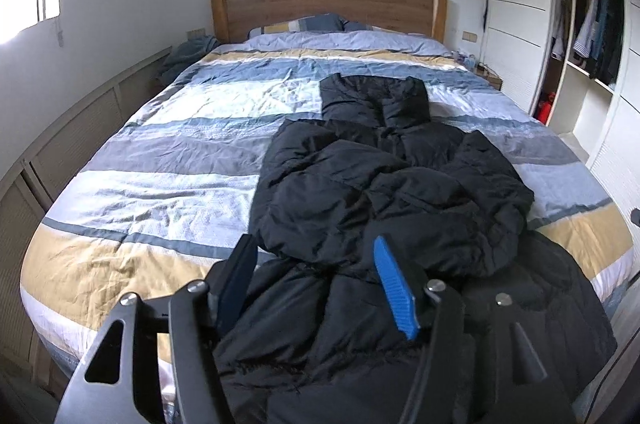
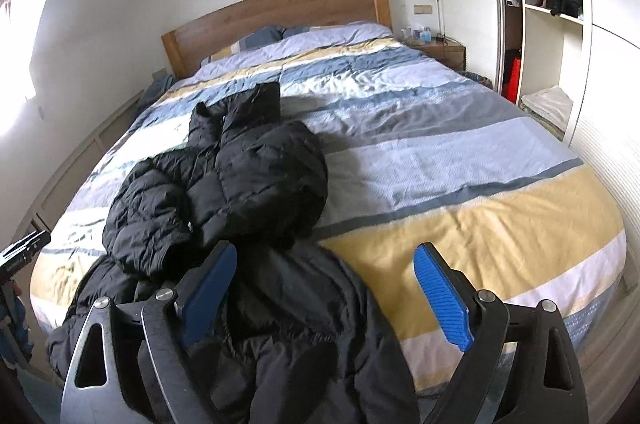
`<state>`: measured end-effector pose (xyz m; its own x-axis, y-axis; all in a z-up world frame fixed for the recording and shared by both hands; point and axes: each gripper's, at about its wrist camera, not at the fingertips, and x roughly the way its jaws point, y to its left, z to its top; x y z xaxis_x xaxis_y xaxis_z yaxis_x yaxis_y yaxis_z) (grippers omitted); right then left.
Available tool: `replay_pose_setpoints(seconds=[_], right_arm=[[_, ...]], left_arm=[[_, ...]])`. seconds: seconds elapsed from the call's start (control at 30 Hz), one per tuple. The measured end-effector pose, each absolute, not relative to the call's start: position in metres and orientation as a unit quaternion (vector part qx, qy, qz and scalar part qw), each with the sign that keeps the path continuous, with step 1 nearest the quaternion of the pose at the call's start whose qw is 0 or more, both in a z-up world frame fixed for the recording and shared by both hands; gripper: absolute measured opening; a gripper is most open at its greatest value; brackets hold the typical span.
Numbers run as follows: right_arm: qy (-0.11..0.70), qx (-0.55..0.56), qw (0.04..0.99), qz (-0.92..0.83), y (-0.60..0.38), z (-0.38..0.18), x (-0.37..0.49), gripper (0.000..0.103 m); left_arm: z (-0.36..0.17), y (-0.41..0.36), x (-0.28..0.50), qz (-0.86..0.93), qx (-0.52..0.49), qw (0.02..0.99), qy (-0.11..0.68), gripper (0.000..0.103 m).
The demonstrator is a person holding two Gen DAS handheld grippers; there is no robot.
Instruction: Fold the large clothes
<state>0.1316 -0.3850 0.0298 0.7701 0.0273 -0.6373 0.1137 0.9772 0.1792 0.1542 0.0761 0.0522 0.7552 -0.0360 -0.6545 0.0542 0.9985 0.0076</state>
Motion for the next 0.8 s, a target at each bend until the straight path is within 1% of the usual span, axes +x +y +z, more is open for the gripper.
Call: replay_pose_setpoints(seconds=[0.2, 0.4, 0.63, 0.7, 0.8], right_arm=[[0.335, 0.123, 0.934, -0.025, -0.409, 0.041, 0.164, 0.09], [0.319, 0.122, 0.94, -0.021, -0.425, 0.067, 0.228, 0.091], [0.309, 0.088, 0.947, 0.008, -0.416, 0.099, 0.338, 0.092], [0.31, 0.087, 0.947, 0.028, -0.409, 0.103, 0.378, 0.093], [0.316, 0.093, 0.943, 0.052, -0.398, 0.098, 0.436, 0.093]], left_arm=[[0.068, 0.113, 0.208, -0.015, -0.014, 0.925, 0.379, 0.062], [0.108, 0.144, 0.293, -0.004, -0.039, 0.921, 0.387, 0.062], [0.143, 0.158, 0.414, -0.01, -0.067, 0.918, 0.39, 0.062], [0.144, 0.162, 0.454, -0.014, -0.084, 0.914, 0.396, 0.062], [0.132, 0.166, 0.511, -0.021, -0.11, 0.907, 0.406, 0.062]])
